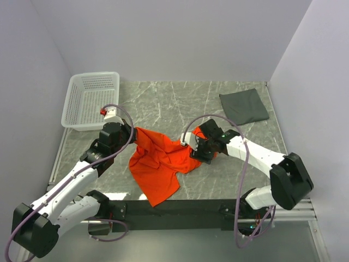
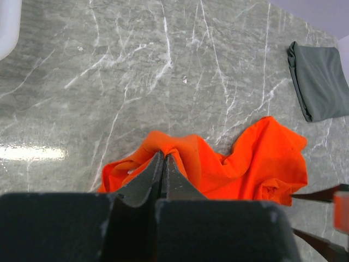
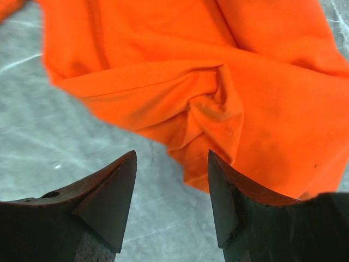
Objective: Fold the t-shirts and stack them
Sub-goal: Flatten the tshirt out
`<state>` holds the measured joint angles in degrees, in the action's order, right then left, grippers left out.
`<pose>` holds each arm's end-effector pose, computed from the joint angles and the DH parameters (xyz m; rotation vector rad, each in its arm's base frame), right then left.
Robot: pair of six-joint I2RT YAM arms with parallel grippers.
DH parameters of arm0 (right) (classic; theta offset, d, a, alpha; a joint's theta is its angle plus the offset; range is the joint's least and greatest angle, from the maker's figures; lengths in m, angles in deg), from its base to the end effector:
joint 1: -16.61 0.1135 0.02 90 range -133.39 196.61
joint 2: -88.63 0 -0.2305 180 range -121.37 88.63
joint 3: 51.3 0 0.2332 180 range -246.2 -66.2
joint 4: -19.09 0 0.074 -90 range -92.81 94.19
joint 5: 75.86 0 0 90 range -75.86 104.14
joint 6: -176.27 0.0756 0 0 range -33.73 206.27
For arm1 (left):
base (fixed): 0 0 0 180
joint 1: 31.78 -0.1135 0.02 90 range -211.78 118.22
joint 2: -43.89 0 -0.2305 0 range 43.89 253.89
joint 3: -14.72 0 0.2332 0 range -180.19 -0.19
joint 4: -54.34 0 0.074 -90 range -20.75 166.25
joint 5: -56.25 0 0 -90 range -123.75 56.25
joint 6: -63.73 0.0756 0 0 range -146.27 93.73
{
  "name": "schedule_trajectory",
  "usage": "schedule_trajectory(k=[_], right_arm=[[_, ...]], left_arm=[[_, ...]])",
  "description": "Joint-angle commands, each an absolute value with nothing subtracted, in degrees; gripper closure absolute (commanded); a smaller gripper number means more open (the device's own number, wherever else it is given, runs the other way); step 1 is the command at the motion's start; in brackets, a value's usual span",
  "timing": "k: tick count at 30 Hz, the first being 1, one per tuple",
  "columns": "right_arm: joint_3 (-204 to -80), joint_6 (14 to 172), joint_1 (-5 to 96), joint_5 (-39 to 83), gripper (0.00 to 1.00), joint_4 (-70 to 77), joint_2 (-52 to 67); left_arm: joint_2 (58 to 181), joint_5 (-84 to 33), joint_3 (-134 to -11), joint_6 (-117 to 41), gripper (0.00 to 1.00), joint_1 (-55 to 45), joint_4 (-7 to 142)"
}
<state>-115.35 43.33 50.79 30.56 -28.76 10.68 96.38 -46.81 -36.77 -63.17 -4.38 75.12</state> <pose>0.2094 0.1680 0.1538 -1.7019 1.9829 0.3255 0.2297 -0.0998 0.2375 -0.3154 1.9512 -0.5193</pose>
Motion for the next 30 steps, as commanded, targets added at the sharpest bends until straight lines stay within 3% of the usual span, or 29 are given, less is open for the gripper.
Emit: schedule_trajectory(k=[1,18,23,26,30], right_arm=[[-115.95,41.89,51.94,25.74,0.38,-22.8,8.14],[-117.26,45.14,55.37,10.98,0.42,-14.62,0.75],[-117.79,46.02,55.55,9.83,0.49,-14.01,-0.66],[-118.32,46.98,55.46,9.74,0.58,-13.92,-0.66],[-118.85,48.13,54.5,9.3,0.6,-14.35,1.0]], left_arm=[[94.69,-45.79,-36.05,-63.53,0.99,-4.71,73.91],[94.86,-45.0,-36.14,-63.36,0.99,-5.15,73.99],[94.95,-44.82,-36.14,-63.27,0.99,-5.23,74.08],[94.86,-44.82,-36.14,-63.18,0.99,-5.23,74.26],[94.69,-44.73,-36.22,-63.09,1.0,-5.32,74.43]])
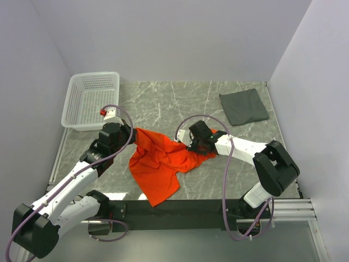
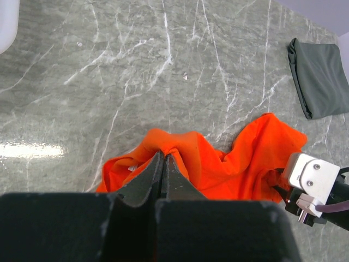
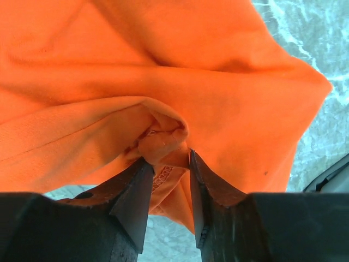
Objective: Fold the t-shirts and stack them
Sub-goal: Flatten the tshirt out
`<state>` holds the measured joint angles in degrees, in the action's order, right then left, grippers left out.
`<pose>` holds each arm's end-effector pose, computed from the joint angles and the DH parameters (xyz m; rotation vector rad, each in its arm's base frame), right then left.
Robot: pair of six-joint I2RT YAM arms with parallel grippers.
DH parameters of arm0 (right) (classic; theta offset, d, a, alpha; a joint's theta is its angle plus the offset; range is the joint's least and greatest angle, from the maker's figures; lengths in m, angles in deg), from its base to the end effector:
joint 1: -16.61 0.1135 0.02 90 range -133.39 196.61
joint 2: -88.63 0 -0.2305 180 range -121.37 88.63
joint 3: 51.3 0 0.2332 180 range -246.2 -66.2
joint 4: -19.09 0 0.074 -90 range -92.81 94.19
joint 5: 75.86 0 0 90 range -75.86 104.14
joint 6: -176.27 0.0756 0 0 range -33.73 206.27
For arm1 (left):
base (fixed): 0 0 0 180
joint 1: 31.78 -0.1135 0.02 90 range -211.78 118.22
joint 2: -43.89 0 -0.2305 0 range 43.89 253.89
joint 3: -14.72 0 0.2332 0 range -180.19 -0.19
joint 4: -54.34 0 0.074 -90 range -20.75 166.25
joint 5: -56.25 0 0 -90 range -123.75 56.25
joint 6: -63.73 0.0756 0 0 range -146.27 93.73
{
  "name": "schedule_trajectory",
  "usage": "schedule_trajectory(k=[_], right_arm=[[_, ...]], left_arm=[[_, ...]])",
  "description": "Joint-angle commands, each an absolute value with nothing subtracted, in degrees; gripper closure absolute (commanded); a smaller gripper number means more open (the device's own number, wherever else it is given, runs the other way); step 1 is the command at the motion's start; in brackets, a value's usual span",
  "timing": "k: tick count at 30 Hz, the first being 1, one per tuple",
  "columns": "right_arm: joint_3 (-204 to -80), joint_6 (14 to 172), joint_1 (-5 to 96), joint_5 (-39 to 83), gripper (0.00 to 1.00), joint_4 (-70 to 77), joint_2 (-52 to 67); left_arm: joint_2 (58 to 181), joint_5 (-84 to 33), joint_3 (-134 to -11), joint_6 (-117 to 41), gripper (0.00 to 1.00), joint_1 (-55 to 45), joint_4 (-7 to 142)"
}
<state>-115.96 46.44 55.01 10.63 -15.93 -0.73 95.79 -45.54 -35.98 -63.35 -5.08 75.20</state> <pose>0.2416 0.1856 0.1175 -1.6314 2.0407 -0.0889 0.2286 -0.0977 0.2344 -0.3164 1.9599 -0.5313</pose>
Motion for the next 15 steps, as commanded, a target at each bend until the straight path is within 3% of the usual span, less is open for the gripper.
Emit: schedule_trajectory(k=[1,10,15], right_arm=[[-118.85,48.48,54.06,9.91,0.61,-14.44,1.44],[-118.41,50.24,50.45,13.96,0.66,-15.5,3.38],[-118.23,49.45,50.45,21.67,0.58,-17.6,4.08]], left_arm=[[94.69,-44.73,-36.22,-63.01,0.99,-5.41,74.43],[94.78,-44.29,-36.22,-62.92,0.99,-5.59,74.43],[94.6,-44.12,-36.14,-62.92,0.99,-5.67,74.52]])
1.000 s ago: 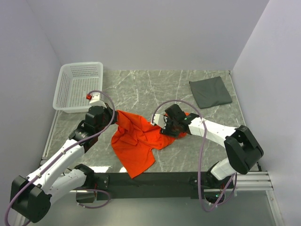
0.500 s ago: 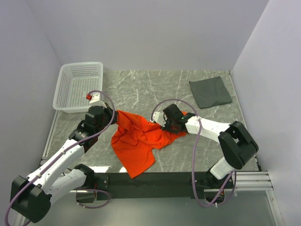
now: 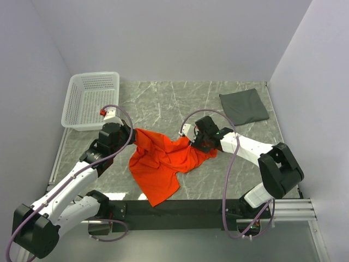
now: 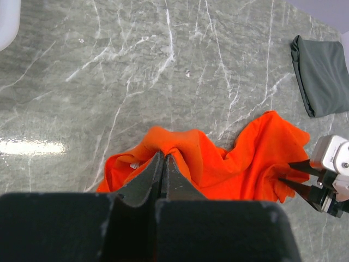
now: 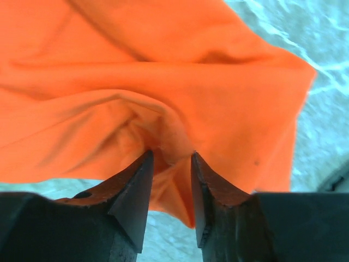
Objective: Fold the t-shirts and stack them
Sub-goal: Flatten the tshirt out
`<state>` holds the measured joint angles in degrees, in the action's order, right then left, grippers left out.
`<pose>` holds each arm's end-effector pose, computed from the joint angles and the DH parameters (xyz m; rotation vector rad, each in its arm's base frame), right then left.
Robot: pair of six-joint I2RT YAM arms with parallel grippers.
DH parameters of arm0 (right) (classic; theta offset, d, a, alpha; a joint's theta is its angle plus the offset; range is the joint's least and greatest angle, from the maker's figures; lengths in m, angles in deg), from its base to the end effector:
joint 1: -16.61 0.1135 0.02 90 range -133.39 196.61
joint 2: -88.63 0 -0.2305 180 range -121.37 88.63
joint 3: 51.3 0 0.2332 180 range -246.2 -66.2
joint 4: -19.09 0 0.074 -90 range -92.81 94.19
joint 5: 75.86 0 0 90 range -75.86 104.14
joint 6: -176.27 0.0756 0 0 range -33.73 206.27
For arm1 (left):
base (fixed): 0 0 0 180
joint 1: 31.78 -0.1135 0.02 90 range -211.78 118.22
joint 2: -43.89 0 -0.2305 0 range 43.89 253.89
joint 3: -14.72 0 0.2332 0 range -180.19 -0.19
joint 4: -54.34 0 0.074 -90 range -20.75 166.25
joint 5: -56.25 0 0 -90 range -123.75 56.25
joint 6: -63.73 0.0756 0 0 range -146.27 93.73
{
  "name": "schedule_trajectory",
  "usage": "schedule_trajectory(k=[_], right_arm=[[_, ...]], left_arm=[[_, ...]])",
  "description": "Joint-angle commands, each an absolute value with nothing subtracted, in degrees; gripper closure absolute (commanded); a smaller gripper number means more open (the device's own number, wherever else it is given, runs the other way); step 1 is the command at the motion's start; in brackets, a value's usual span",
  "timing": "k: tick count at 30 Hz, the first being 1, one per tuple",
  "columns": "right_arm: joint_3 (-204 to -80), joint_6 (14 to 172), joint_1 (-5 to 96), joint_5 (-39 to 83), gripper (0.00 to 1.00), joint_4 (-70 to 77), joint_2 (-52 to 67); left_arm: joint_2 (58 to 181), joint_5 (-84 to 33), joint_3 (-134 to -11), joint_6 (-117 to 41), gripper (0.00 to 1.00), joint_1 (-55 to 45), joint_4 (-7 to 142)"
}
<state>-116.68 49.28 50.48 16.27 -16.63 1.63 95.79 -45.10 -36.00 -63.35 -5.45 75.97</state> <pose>0.2520 0.1726 0.1319 -1.5017 2.0865 0.0273 0.2284 -0.0964 0.2327 -0.3179 1.9733 -0.5276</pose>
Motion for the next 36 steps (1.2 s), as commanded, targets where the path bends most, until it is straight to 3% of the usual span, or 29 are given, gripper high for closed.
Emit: schedule_trajectory(k=[1,5,11,14,15,17,27,36], right_arm=[[-118.41,49.36,50.45,22.3,0.57,-17.7,4.17],[-119.02,49.45,50.36,23.98,0.54,-18.22,3.74],[-121.4,50.24,50.45,23.45,0.65,-18.58,1.27],[-121.49,50.5,50.36,22.84,0.83,-18.4,1.36],[-121.31,50.5,50.28,22.75,0.93,-18.4,1.62],[-121.31,50.5,49.84,22.75,1.0,-18.57,2.41],[-127.8,45.14,40.0,34.86,1.0,-31.49,19.89],[-134.05,49.35,34.72,34.26,1.0,-34.57,32.12]], left_arm=[[94.6,-44.12,-36.22,-62.92,0.99,-5.67,74.69],[94.42,-43.85,-36.14,-62.92,0.99,-5.67,74.7],[94.6,-43.68,-36.22,-62.83,0.99,-5.67,74.87],[94.16,-43.94,-36.05,-62.83,0.99,-5.67,75.05],[93.99,-43.94,-35.96,-62.83,0.99,-5.67,75.05],[93.98,-43.94,-35.96,-62.74,0.99,-5.85,75.22],[89.77,-44.82,-38.86,-61.95,0.99,-6.2,79.7],[85.46,-44.38,-43.95,-63.0,0.99,-6.46,83.39]])
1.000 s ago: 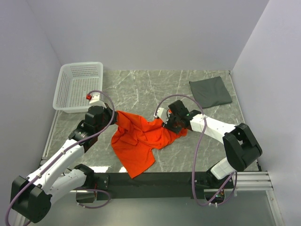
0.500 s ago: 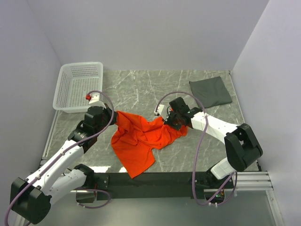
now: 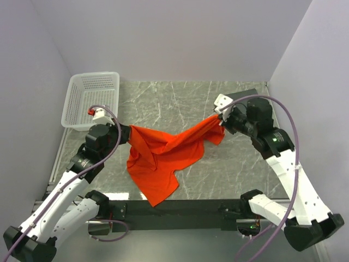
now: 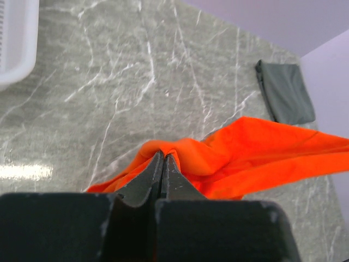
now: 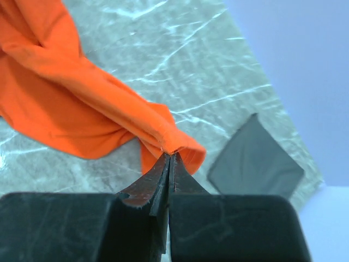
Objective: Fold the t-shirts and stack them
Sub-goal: Flatten the tshirt out
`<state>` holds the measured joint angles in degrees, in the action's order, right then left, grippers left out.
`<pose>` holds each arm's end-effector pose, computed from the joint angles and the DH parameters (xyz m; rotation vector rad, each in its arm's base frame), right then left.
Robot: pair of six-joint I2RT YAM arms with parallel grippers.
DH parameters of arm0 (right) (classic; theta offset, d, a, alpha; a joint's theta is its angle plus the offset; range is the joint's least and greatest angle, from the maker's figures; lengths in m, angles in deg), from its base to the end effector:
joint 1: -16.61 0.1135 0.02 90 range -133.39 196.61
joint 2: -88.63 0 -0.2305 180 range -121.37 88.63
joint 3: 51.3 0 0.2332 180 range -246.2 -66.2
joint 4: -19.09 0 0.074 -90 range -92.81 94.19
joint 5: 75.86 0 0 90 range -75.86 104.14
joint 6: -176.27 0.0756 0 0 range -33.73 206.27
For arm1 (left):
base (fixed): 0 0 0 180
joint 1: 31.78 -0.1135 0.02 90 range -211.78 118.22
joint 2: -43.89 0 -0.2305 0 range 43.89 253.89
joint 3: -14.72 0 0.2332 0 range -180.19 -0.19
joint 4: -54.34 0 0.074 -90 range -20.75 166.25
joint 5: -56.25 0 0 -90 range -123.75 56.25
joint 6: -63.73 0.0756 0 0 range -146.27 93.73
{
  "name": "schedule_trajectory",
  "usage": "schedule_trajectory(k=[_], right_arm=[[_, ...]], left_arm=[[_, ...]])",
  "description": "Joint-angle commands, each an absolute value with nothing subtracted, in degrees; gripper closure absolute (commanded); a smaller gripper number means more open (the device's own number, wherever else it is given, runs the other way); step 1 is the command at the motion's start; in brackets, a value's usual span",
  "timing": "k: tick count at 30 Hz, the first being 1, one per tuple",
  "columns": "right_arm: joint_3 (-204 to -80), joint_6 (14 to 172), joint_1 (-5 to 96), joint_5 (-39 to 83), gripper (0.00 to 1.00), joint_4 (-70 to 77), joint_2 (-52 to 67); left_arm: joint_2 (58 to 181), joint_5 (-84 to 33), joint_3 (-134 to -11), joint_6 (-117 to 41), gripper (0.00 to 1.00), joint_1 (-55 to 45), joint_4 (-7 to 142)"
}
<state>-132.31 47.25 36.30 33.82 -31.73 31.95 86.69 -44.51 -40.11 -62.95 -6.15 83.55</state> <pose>0.2134 0.1034 0.3374 -1.1648 1.6341 0.1338 0.2050 -0.0827 0.2749 -0.3144 1.8793 -0.5721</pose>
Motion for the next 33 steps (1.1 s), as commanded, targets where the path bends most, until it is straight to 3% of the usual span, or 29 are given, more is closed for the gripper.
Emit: schedule_trajectory(k=[1,8,19,22,26,29,33], right_arm=[[-134.23,49.62,34.37,34.0,1.0,-34.49,32.9],[-132.56,51.2,31.73,34.7,1.0,-33.7,35.55],[-120.0,52.78,30.41,35.66,1.0,-28.43,36.78],[-116.75,53.49,30.41,37.68,1.0,-26.49,35.21],[-114.19,54.28,30.32,38.65,1.0,-24.21,33.44],[-113.66,54.37,30.41,39.36,1.0,-23.94,32.74],[-112.96,54.81,30.32,40.06,1.0,-23.32,32.82]], left_arm=[[85.55,-44.29,-44.22,-63.0,0.99,-6.46,83.57],[87.47,-44.29,-44.22,-63.0,0.99,-6.73,84.19],[98.54,-39.12,-40.97,-64.67,0.99,-13.04,79.63],[103.29,-36.74,-41.76,-65.2,0.88,-15.07,77.51],[107.43,-35.42,-45.0,-65.91,0.44,-15.87,78.64],[106.04,-35.85,-47.12,-66.43,0.31,-15.87,81.11],[100.85,-34.28,-44.94,-67.48,0.3,-15.78,84.45]])
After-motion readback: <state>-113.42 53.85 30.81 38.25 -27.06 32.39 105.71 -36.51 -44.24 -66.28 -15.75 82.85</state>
